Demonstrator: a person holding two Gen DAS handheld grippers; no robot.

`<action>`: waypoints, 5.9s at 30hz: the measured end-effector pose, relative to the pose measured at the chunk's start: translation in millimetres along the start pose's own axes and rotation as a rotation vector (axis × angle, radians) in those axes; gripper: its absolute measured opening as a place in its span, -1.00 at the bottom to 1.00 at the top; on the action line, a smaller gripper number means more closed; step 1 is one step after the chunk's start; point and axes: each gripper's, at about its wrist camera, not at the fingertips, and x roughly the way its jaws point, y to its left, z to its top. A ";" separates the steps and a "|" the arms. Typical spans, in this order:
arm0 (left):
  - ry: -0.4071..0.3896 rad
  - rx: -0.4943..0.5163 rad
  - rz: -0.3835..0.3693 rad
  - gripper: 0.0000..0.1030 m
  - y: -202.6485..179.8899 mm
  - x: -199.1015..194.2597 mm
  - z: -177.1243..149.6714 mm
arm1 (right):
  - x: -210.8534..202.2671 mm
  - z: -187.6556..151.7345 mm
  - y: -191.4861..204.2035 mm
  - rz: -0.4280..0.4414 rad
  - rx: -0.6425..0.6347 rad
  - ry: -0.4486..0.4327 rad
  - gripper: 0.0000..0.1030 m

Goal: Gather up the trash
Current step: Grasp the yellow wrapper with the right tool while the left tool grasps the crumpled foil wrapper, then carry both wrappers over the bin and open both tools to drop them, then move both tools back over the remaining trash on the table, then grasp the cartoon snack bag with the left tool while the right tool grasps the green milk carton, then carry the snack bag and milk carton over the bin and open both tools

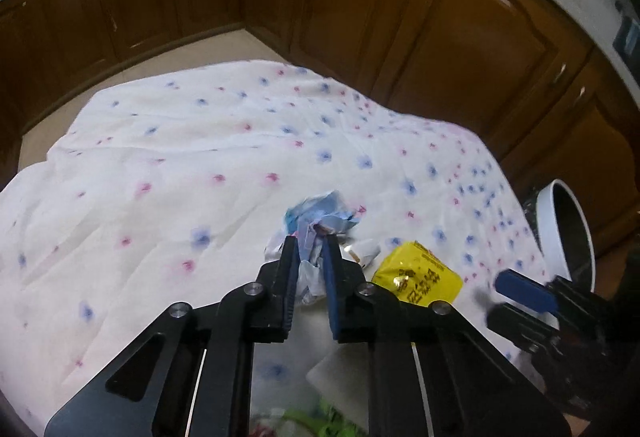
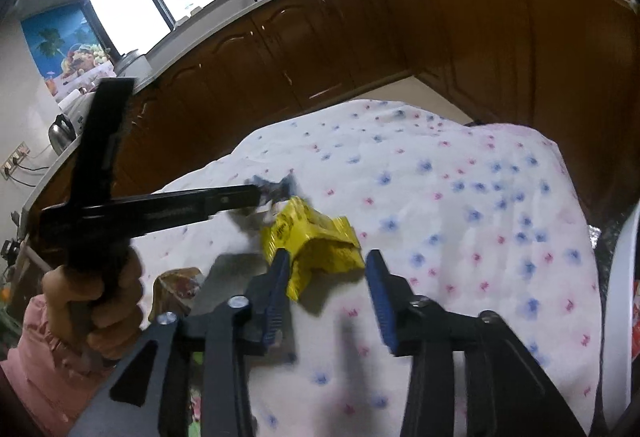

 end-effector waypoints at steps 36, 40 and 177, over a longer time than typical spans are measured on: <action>-0.209 0.088 -0.252 -0.79 -127.7 -129.2 -104.2 | -172.6 -90.8 -49.3 -0.185 0.060 -0.181 -0.78; -0.186 0.119 -0.273 -0.79 -153.9 -122.1 -107.5 | -198.2 -101.7 -66.5 -0.224 0.102 -0.215 -0.78; -0.082 -0.028 -0.077 -0.66 -20.1 -122.9 -214.8 | -111.7 -137.3 9.6 -0.042 -0.021 0.016 0.08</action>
